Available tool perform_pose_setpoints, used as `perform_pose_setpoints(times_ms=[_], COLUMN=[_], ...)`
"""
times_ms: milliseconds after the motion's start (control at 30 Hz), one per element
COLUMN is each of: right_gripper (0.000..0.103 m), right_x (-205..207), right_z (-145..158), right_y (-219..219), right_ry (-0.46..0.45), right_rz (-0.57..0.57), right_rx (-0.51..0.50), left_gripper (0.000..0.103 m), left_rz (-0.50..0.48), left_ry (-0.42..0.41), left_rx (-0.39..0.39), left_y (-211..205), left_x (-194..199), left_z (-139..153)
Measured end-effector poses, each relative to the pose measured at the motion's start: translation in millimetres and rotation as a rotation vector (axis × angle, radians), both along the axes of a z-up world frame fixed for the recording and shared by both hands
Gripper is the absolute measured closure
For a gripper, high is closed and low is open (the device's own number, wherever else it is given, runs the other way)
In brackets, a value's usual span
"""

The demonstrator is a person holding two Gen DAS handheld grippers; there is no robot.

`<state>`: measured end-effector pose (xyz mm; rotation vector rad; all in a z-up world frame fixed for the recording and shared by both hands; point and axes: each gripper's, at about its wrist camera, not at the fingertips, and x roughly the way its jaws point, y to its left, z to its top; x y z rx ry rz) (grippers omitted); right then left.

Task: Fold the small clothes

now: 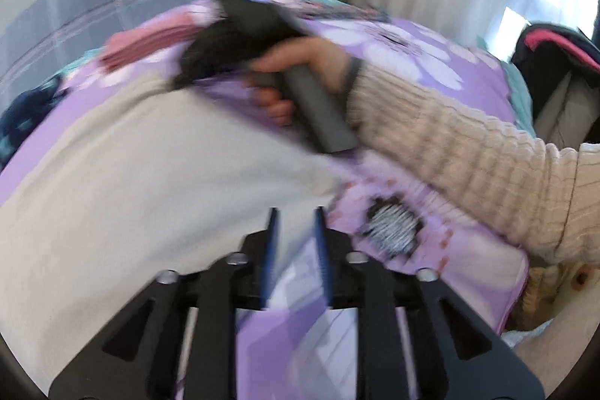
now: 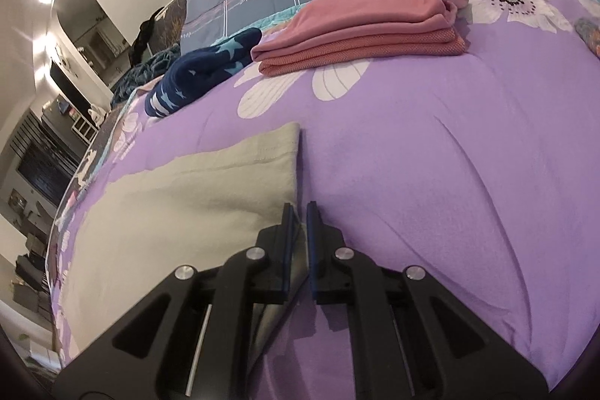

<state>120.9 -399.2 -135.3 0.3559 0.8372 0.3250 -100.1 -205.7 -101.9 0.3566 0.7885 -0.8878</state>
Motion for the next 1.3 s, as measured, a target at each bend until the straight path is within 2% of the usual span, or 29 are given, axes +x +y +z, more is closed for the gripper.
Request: perform_pose_setpoints(times_ms=[133, 167, 200, 233, 300, 367, 433, 467, 533, 600, 700, 800, 900, 1033, 1200, 1300], right_gripper=[0.098, 0.090, 0.075, 0.069, 0.065, 0.065, 0.064, 0.062, 0.057, 0.051, 0.050, 0.049, 0.048, 0.047, 0.045, 0.045], right_x=[-7, -12, -17, -25, -41, -56, -77, -92, -118, -155, -209, -240, -257, -262, -266, -262], right_z=[7, 14, 19, 27, 45, 61, 81, 91, 97, 92, 68, 49, 33, 7, -11, -18], right_y=[-5, -7, -12, -16, -21, -11, 28, 64, 124, 202, 307, 373, 419, 446, 470, 488], right_ry=[-0.007, -0.015, -0.026, -0.048, -0.074, -0.092, -0.125, -0.153, -0.199, -0.256, -0.300, -0.342, -0.413, -0.429, -0.552, -0.618], right_rz=[-0.027, -0.076, -0.131, -0.182, -0.268, -0.260, -0.157, -0.065, 0.086, 0.279, 0.581, 0.719, 0.724, 0.709, 0.655, 0.633], right_rx=[-0.014, -0.046, -0.082, -0.099, -0.107, -0.107, -0.155, -0.205, -0.291, -0.384, -0.432, -0.498, -0.659, -0.847, -1.003, -1.063], left_gripper=[0.070, 0.070, 0.070, 0.069, 0.062, 0.060, 0.060, 0.060, 0.058, 0.050, 0.049, 0.049, 0.049, 0.049, 0.049, 0.049], left_rz=[0.208, 0.250, 0.325, 0.391, 0.510, 0.645, 0.754, 0.789, 0.869, 0.930, 0.968, 0.975, 0.995, 1.035, 1.044, 1.034], left_ry=[-0.019, -0.018, -0.019, -0.027, -0.050, -0.083, -0.112, -0.122, -0.141, -0.161, -0.174, -0.165, -0.149, -0.130, -0.116, -0.123], left_rx=[-0.016, -0.024, -0.037, -0.039, -0.020, 0.022, 0.067, 0.076, 0.065, 0.036, 0.006, -0.028, -0.068, -0.139, -0.205, -0.227], left_y=[80, 95, 126, 149, 193, 240, 278, 291, 325, 349, 372, 390, 404, 429, 448, 452], left_x=[4, 4, 5, 5, 4, 4, 3, 2, 0, -4, -8, -19, -31, -42, -42, -38], left_z=[11, 13, 15, 17, 17, 16, 17, 18, 24, 28, 30, 26, 17, 5, -3, -2])
